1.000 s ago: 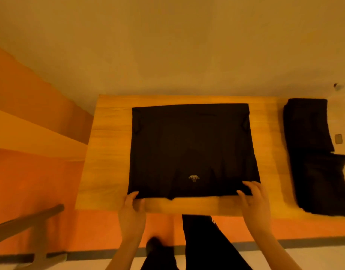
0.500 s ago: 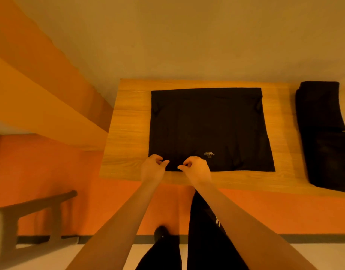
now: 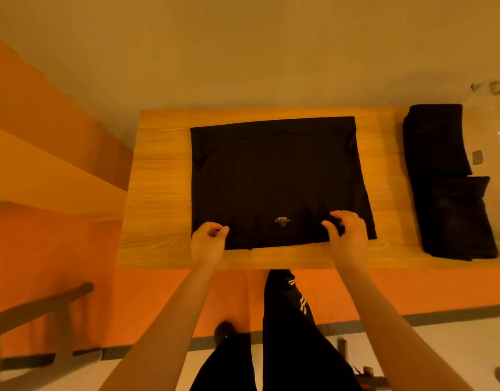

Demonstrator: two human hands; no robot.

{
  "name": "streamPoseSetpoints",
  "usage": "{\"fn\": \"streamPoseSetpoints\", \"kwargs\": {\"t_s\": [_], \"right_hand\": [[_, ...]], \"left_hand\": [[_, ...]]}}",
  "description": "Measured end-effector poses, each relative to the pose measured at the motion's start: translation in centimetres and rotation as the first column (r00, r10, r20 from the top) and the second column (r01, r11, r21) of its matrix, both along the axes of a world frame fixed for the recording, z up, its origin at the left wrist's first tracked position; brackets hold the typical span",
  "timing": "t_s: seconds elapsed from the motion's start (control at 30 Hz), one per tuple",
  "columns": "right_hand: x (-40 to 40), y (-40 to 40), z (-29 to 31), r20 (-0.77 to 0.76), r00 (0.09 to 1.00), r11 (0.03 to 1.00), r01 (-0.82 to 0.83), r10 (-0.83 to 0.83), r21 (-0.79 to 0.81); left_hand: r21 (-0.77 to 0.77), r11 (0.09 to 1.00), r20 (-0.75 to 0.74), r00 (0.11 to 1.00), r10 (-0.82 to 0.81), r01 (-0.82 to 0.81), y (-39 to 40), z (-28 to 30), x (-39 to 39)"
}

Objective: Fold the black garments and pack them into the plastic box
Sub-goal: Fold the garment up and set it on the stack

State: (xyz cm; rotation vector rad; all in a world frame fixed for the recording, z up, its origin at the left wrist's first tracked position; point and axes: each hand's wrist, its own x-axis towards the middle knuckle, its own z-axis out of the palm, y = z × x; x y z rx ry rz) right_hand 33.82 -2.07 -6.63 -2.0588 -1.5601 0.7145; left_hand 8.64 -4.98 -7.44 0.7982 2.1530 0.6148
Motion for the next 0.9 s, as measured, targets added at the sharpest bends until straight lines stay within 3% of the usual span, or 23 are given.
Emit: {"fn": "streamPoseSetpoints", "kwargs": {"t_s": [0.13, 0.27, 0.3, 0.37, 0.4, 0.47, 0.53, 0.6, 0.67, 0.77, 0.9], "right_hand": [[3.3, -0.8, -2.3, 0.275, 0.878, 0.920, -0.383, 0.392, -0.089], [4.3, -1.5, -2.9, 0.361, 0.806, 0.883, -0.441, 0.469, -0.160], [4.3, -1.6, -3.0, 0.367, 0.801, 0.881, -0.444, 0.473, -0.165], [4.3, -1.9, -3.4, 0.378, 0.792, 0.876, -0.455, 0.480, -0.160], [4.4, -2.0, -3.6, 0.378, 0.787, 0.872, -0.463, 0.488, -0.161], [4.9, -2.3, -3.9, 0.400, 0.764, 0.860, -0.484, 0.506, -0.164], [5.5, -2.5, -4.0, 0.420, 0.734, 0.843, -0.501, 0.534, -0.195], [6.1, -2.4, -3.9, 0.423, 0.700, 0.816, -0.519, 0.576, -0.253], [6.6, -2.6, -4.0, 0.432, 0.665, 0.793, -0.528, 0.609, -0.304], [7.2, -3.7, -4.1, 0.433, 0.649, 0.780, -0.530, 0.626, -0.333], [7.9, -5.7, -4.2, 0.405, 0.634, 0.752, -0.564, 0.659, -0.342]], "left_hand": [[0.044, 0.985, 0.135, 0.977, 0.162, -0.169, -0.5, 0.0, -0.1], [0.008, 0.960, 0.299, 0.917, 0.264, -0.279, -0.8, 0.1, -0.2], [0.006, 0.967, 0.279, 0.929, 0.244, -0.255, -0.9, 0.2, -0.2], [0.041, 0.999, -0.051, 0.998, 0.034, -0.032, -1.3, 0.4, -0.2], [0.064, 0.987, -0.276, 0.953, -0.123, 0.146, -1.7, 0.4, -0.3], [0.097, 0.849, -0.568, 0.729, -0.381, 0.520, -2.3, 0.3, 0.1], [-0.007, 0.648, -0.642, 0.493, -0.587, 0.762, -2.5, -0.5, 0.9], [-0.166, 0.510, -0.588, 0.330, -0.738, 0.844, -2.5, -1.2, 1.4], [-0.305, 0.469, -0.493, 0.285, -0.822, 0.829, -2.9, -2.5, 1.2], [-0.372, 0.432, -0.532, 0.193, -0.825, 0.821, -4.2, -3.0, 0.9], [-0.351, 0.387, -0.573, 0.131, -0.809, 0.853, -5.9, -3.6, 0.5]]}}
